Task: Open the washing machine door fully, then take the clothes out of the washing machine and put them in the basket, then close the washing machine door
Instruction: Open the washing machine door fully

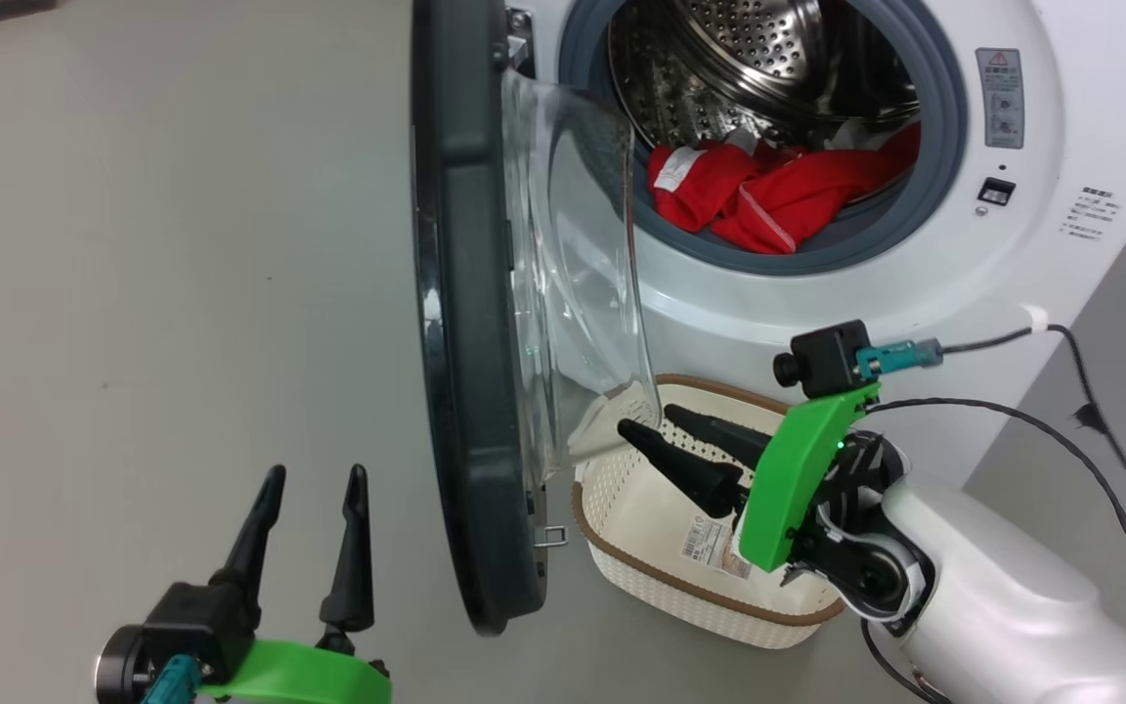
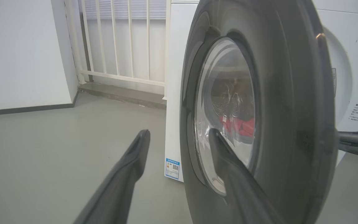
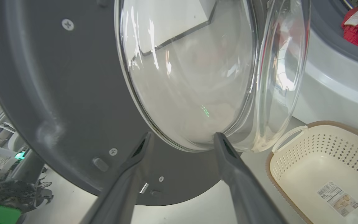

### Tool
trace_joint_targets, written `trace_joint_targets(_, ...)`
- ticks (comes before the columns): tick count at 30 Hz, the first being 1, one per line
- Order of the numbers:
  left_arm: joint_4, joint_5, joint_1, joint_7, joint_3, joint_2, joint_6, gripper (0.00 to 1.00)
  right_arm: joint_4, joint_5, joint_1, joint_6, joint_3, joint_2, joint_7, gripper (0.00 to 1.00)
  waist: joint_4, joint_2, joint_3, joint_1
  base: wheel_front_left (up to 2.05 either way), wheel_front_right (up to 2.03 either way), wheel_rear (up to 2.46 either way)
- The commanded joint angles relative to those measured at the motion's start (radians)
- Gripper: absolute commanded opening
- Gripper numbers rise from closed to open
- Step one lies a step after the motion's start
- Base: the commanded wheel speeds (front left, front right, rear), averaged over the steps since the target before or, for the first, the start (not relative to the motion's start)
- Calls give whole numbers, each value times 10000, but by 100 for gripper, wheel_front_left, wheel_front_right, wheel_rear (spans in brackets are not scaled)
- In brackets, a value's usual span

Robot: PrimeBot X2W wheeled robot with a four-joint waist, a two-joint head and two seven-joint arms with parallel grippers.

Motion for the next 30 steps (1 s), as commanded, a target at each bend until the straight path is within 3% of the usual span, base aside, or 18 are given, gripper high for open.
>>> trace_joint_targets(1,-289,-66,-53,-18,295,183,23,100,-183,-267,-40,65,135,-33,-410,100,-93,0,-49,0,0,0,0)
trace_joint_targets(10,-387,-54,86,-24,250,315,73,100,1094,-2575,-79,65,839,-241,-3857,100,-193,0,-289,0,0,0,0)
trace_joint_targets(14,-460,-59,171,-44,269,364,127,100,1833,-3678,-20,65,566,45,-4614,100,-219,0,-325,0,0,0,0)
trace_joint_targets(18,-555,-60,243,-77,294,406,183,100,2131,-5126,95,65,-339,405,-4788,100,-283,0,-329,0,0,0,0)
trace_joint_targets(25,-632,-66,257,-141,293,455,223,100,727,-7571,1556,65,-3218,1298,-4800,100,-316,0,-365,0,0,0,0)
trace_joint_targets(30,-642,-73,267,-160,290,486,247,100,58,-8275,2407,65,-3814,1626,-4801,100,-319,0,-391,0,0,0,0)
